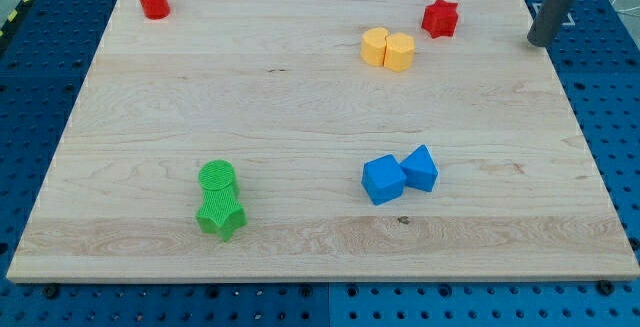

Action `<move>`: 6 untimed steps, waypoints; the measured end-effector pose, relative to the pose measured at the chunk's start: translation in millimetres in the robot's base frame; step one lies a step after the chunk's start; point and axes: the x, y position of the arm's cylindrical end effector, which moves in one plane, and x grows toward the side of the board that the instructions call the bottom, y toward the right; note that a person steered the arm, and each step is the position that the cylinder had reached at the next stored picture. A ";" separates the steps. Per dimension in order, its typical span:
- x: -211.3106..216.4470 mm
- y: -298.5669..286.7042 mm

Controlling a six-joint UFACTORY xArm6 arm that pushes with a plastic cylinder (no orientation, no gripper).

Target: Move the red star towards the red circle

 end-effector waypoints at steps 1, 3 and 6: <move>-5.2 -7.7; -6.9 -24.3; -22.9 -50.5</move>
